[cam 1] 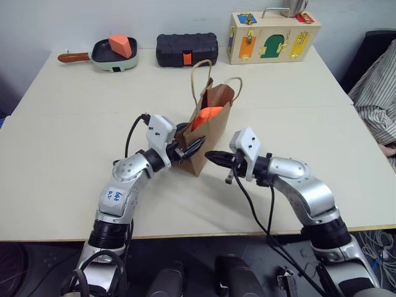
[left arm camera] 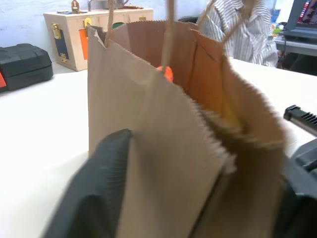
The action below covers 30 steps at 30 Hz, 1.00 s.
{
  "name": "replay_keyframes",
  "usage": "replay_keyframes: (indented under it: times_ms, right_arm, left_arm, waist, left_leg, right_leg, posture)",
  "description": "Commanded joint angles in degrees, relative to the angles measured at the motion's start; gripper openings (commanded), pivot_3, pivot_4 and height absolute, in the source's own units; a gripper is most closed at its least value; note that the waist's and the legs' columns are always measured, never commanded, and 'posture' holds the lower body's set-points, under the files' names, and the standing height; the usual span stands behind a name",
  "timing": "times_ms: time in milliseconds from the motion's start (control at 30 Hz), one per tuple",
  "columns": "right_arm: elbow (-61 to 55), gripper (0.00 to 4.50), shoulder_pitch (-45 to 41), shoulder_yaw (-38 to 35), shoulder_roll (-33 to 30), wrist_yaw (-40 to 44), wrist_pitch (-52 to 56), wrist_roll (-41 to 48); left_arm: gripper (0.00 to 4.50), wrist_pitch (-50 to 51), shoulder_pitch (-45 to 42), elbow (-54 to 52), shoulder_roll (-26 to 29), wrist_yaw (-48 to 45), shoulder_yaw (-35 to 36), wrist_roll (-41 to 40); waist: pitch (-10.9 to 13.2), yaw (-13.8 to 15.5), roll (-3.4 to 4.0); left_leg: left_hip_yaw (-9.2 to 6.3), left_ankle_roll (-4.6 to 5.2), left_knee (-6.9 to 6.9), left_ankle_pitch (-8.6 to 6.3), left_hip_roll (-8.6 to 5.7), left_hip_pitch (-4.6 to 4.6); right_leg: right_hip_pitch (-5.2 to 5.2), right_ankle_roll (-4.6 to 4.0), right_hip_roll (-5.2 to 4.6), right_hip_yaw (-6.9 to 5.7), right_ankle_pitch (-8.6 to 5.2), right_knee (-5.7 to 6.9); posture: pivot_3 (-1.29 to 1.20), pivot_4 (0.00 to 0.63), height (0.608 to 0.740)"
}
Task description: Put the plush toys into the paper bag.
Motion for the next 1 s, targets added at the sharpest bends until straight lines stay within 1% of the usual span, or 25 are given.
replay_keyframes:
  times_ms: [33,100,133,167,200,233,300,333,367,400,433,500,567,600,700,800,900,967,1000]
  right_arm:
    - [-8.1,0.0,2.9,-6.3,-3.2,1.3,-0.7,3.3]
    - [-13.3,0.0,7.2,-12.9,-7.1,2.7,0.8,7.1]
    - [-16.2,0.0,9.8,-17.6,-9.3,3.9,2.5,10.7]
    - [-19.0,0.19,12.6,-23.3,-11.6,5.5,4.5,15.8]
    - [-20.7,0.41,14.5,-27.0,-13.2,6.5,5.8,19.5]
    - [-23.1,0.68,18.0,-33.7,-16.3,9.1,8.3,25.3]
    - [-26.0,1.32,24.5,-44.6,-21.5,13.0,12.8,32.9]
    - [-27.4,1.62,28.2,-49.7,-23.6,15.3,14.1,34.7]
    - [-28.6,2.03,31.7,-54.7,-24.9,16.7,15.4,36.3]
    - [-29.6,2.38,34.6,-59.2,-25.8,17.2,16.7,38.7]
    - [-30.1,2.67,36.5,-62.2,-26.3,17.3,17.5,40.6]
    - [-31.6,3.41,41.1,-69.2,-26.2,16.0,19.6,46.0]
    - [-33.3,4.09,45.2,-73.8,-25.3,14.4,20.1,47.8]
    - [-34.1,4.48,46.9,-75.1,-24.9,13.8,19.9,48.0]
    - [-35.8,4.48,50.2,-76.9,-23.9,11.3,18.8,49.5]
    - [-36.2,4.48,51.0,-75.3,-23.5,8.9,17.2,48.4]
    - [-34.4,4.48,49.4,-70.8,-24.7,7.1,14.8,43.6]
    - [-32.0,4.5,47.3,-67.9,-25.9,6.5,13.8,42.0]
    - [-30.6,4.5,46.4,-66.5,-26.6,7.1,13.1,41.0]
  left_arm:
    - [1.96,-1.2,-1.9,1.5,0.9,-2.8,1.5,-1.3]
    - [1.3,-1.2,-3.8,4.1,2.0,-6.4,2.7,-3.1]
    - [1.01,-1.3,-4.9,5.4,2.9,-9.3,3.2,-4.4]
    - [0.7,-0.9,-6.3,6.9,4.1,-13.0,3.8,-6.3]
    - [0.39,-0.7,-7.2,7.9,4.9,-15.6,4.1,-7.5]
    - [0.05,-0.8,-9.1,9.7,6.4,-20.8,4.2,-9.3]
    - [0.0,-1.2,-12.6,13.2,9.5,-29.9,2.8,-10.2]
    - [0.0,-2.1,-14.3,15.3,10.7,-34.3,1.9,-10.0]
    - [0.0,-3.0,-16.4,18.0,11.3,-38.1,1.3,-9.9]
    - [0.0,-3.0,-18.8,20.6,11.5,-41.0,1.0,-10.2]
    - [0.0,-2.9,-20.4,22.5,11.3,-42.7,1.0,-10.4]
    - [0.0,-3.9,-24.3,26.7,10.5,-49.3,-0.6,-10.0]
    - [0.0,-8.8,-27.0,32.3,8.5,-54.3,-3.4,-7.0]
    - [0.0,-12.1,-27.9,35.4,7.3,-56.0,-4.3,-5.4]
    - [0.0,-18.2,-30.7,43.9,3.5,-59.7,-5.7,-3.0]
    - [0.0,-24.2,-32.9,51.4,0.3,-61.0,-6.2,-0.5]
    - [0.0,-26.7,-33.6,55.6,1.2,-61.0,-7.4,3.0]
    - [0.43,-25.7,-32.2,53.4,4.7,-62.9,-8.7,3.7]
    - [0.61,-25.3,-31.1,51.0,6.5,-62.2,-8.2,4.0]
  waist:
    - [0.0,0.2,0.0]
    - [0.0,0.5,0.0]
    - [0.0,0.5,-0.01]
    - [0.0,0.7,-0.01]
    - [0.0,0.6,-0.01]
    - [0.0,0.5,-0.01]
    - [0.0,0.5,-0.01]
    - [0.0,0.5,-0.02]
    - [0.0,0.5,-0.02]
    - [0.0,0.6,-0.02]
    - [0.0,0.6,-0.04]
    - [0.1,0.5,-0.09]
    - [0.1,0.6,-0.11]
    - [0.1,0.7,-0.12]
    - [0.1,0.8,-0.17]
    - [0.2,0.8,-0.34]
    - [0.2,0.4,-0.44]
    - [0.2,0.2,-0.44]
    - [0.2,0.0,-0.44]
  left_leg:
    - [0.0,0.0,0.01,0.0,0.0,-0.01]
    - [0.0,0.0,0.04,0.0,0.0,-0.02]
    - [-0.02,0.0,0.05,0.0,-0.02,-0.04]
    - [-0.02,0.01,0.04,0.0,-0.02,-0.06]
    - [-0.02,0.02,0.05,-0.01,-0.02,-0.09]
    - [-0.02,0.03,0.02,-0.01,-0.02,-0.09]
    - [-0.01,0.03,0.0,-0.02,-0.02,-0.1]
    - [-0.02,0.03,-0.01,-0.02,0.01,-0.08]
    - [-0.03,0.03,-0.01,-0.02,0.02,-0.07]
    - [-0.03,0.04,-0.02,-0.02,0.03,0.02]
    - [-0.04,0.04,-0.04,-0.02,0.03,0.1]
    - [-0.03,0.11,0.01,-0.05,0.03,0.22]
    - [-0.04,0.17,-0.01,-0.07,0.02,0.39]
    - [-0.04,0.21,-0.04,-0.1,0.02,0.51]
    - [-0.03,0.23,-0.07,-0.11,0.02,0.62]
    - [-0.02,0.23,-0.07,-0.11,0.02,0.61]
    - [-0.02,0.23,-0.06,-0.11,0.03,0.61]
    - [-0.01,0.23,-0.08,-0.11,0.03,0.64]
    - [0.0,0.22,-0.09,-0.11,0.03,0.65]
  right_leg:
    - [0.0,0.0,0.0,0.0,0.0,0.0]
    - [0.02,0.0,-0.01,0.0,0.0,-0.02]
    - [0.02,0.0,-0.02,-0.01,0.0,-0.02]
    - [0.03,0.0,-0.02,-0.01,0.0,-0.03]
    - [0.02,0.0,-0.03,-0.01,0.0,-0.04]
    - [0.03,0.0,-0.02,-0.01,0.0,-0.06]
    - [0.03,0.0,-0.02,-0.02,0.0,-0.06]
    - [0.04,0.0,0.0,-0.04,0.0,-0.06]
    - [0.1,0.0,0.01,-0.1,0.0,-0.09]
    - [0.2,0.0,0.01,-0.09,0.0,-0.09]
    - [0.31,0.0,0.02,-0.1,0.0,-0.13]
    - [0.47,0.01,0.01,-0.06,0.0,-0.15]
    - [0.72,0.02,0.01,-0.07,0.01,-0.21]
    - [0.83,0.02,0.01,-0.06,0.01,-0.25]
    - [0.96,0.03,0.01,-0.04,0.01,-0.31]
    - [0.91,0.03,0.01,-0.02,0.01,-0.26]
    - [0.91,0.03,0.02,-0.02,0.01,-0.24]
    - [0.89,0.03,0.03,0.01,0.01,-0.22]
    - [0.88,0.03,0.03,0.03,0.01,-0.2]
  posture:
    - [0.0,0.15,0.74]
    - [0.0,0.15,0.74]
    - [0.0,0.15,0.74]
    - [0.0,0.15,0.74]
    - [0.0,0.15,0.74]
    - [0.0,0.15,0.74]
    - [0.0,0.15,0.74]
    - [0.0,0.15,0.74]
    - [0.0,0.15,0.74]
    - [0.0,0.15,0.74]
    - [0.0,0.15,0.74]
    - [0.0,0.15,0.74]
    - [0.0,0.15,0.74]
    - [0.0,0.15,0.74]
    - [0.0,0.15,0.74]
    - [0.0,0.15,0.74]
    - [0.0,0.15,0.74]
    - [0.0,0.15,0.74]
    - [0.0,0.15,0.74]
